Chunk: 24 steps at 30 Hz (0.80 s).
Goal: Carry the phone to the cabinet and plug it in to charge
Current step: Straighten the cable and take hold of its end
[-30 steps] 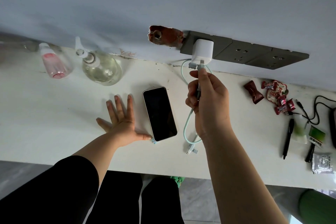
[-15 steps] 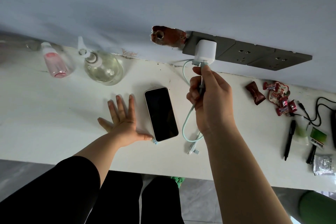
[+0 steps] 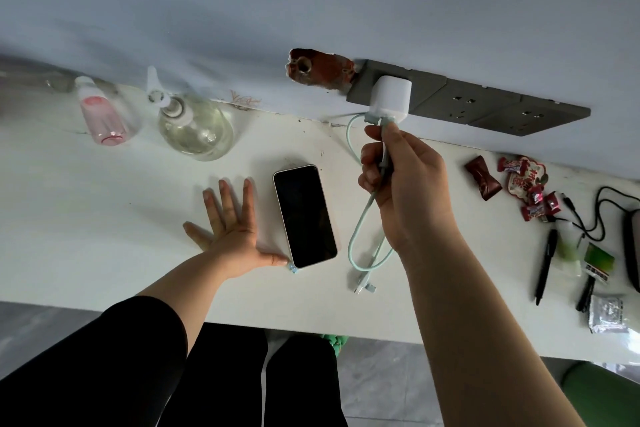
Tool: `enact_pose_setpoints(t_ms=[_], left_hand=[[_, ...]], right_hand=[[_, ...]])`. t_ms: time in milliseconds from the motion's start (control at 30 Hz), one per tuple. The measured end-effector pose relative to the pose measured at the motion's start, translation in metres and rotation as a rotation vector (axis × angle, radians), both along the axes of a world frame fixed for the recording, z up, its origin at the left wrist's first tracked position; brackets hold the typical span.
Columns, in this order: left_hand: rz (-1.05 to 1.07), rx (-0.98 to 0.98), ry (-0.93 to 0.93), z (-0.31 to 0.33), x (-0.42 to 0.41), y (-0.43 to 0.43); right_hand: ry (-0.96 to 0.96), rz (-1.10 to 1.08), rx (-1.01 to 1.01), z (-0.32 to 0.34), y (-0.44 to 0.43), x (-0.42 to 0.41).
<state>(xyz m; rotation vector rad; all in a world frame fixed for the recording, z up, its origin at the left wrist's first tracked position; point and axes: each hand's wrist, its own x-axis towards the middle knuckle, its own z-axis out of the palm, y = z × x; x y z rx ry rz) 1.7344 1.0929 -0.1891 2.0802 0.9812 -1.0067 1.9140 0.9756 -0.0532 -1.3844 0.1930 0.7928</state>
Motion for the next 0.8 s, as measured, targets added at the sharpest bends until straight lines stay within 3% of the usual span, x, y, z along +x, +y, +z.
enact_pose_setpoints(t_ms=[167, 300, 367, 467, 567, 667, 800], left_hand=[[-0.012, 0.008, -0.016, -0.003, -0.001, 0.000], [-0.017, 0.013, -0.021, -0.003, -0.001, 0.001], [-0.022, 0.024, -0.024, -0.003, -0.001, 0.000], [-0.020, 0.024, -0.030, -0.002, -0.001, 0.001], [-0.036, 0.037, -0.024, -0.001, -0.001, -0.002], [-0.035, 0.061, -0.026, 0.000, 0.001, -0.003], [-0.036, 0.081, -0.037, 0.000, 0.000, -0.003]], right_hand=[[-0.017, 0.257, -0.107, -0.010, -0.044, 0.017], [-0.138, 0.306, -0.558, -0.037, -0.108, -0.019], [-0.229, 0.540, -0.725, -0.054, -0.137, -0.055], [-0.496, 0.945, -0.792, -0.076, -0.157, -0.091], [-0.827, 1.106, -0.811, -0.096, -0.157, -0.094], [-0.895, 1.207, -0.856, -0.105, -0.149, -0.089], [-0.881, 1.177, -0.886, -0.112, -0.140, -0.087]])
